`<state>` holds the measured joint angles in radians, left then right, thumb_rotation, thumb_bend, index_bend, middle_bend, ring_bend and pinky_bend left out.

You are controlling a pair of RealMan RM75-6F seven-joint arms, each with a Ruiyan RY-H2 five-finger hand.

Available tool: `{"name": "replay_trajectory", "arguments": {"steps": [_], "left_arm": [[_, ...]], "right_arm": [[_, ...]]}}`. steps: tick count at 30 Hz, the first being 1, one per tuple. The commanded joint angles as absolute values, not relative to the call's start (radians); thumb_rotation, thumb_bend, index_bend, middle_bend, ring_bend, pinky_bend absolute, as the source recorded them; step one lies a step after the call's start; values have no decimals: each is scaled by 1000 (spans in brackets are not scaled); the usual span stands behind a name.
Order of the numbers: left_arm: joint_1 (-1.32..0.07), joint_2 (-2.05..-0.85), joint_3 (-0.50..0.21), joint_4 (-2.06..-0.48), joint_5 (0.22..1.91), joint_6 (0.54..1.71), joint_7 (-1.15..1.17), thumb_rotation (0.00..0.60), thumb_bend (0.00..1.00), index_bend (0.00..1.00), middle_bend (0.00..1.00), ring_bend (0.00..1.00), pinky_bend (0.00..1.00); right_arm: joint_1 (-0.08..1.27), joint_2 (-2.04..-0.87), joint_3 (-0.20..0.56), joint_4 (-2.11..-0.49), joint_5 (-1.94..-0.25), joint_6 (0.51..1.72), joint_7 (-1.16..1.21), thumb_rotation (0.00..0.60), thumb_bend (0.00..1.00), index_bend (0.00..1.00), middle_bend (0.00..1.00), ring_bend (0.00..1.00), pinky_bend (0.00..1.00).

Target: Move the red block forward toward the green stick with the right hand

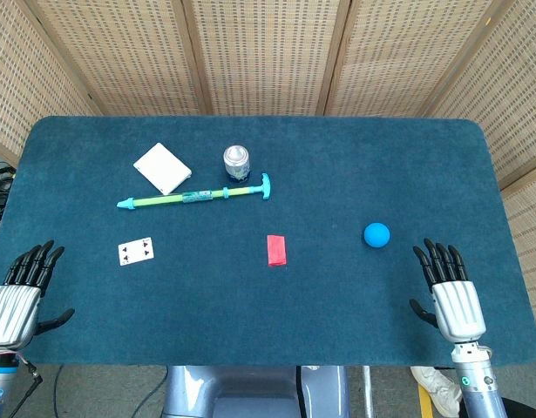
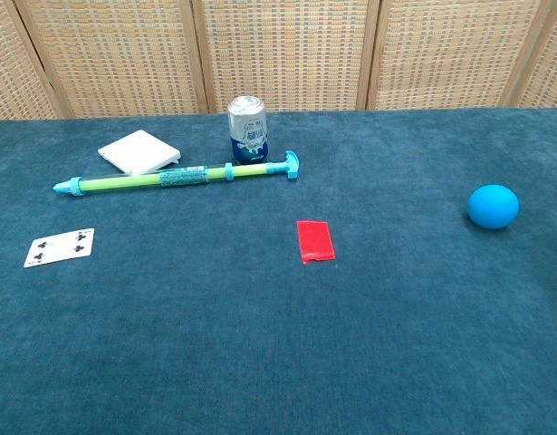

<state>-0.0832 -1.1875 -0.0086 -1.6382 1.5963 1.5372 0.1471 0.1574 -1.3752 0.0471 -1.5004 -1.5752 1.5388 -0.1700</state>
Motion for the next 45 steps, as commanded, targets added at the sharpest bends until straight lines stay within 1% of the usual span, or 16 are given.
{"name": "replay_trajectory", "arguments": {"steps": [1,31,34,38,45], "left_arm": [[-82,-1187,-9,-1639,1596,1539,145,600,104,0,0,0,80],[-79,-1172,-15,-1644,1593,1548,120,600,103,0,0,0,80],[-80,-1171,-17,-1643,1589,1546,118,600,104,0,0,0,80],[-81,-1170,-20,-1640,1579,1538,117,600,105,0,0,0,80],[-88,-1173,-28,-1633,1556,1520,112,600,105,0,0,0,80]], "right_arm": [[157,-1376,47,-1500,-1576,1537,-172,600,322,55,0,0,0],[155,-1382,58,-1497,-1572,1517,-171,600,315,55,0,0,0],[165,-1389,66,-1497,-1564,1503,-171,600,301,55,0,0,0],[193,-1404,88,-1510,-1551,1469,-170,600,256,55,0,0,0],[289,-1456,147,-1556,-1511,1358,-246,600,255,55,0,0,0]]}}
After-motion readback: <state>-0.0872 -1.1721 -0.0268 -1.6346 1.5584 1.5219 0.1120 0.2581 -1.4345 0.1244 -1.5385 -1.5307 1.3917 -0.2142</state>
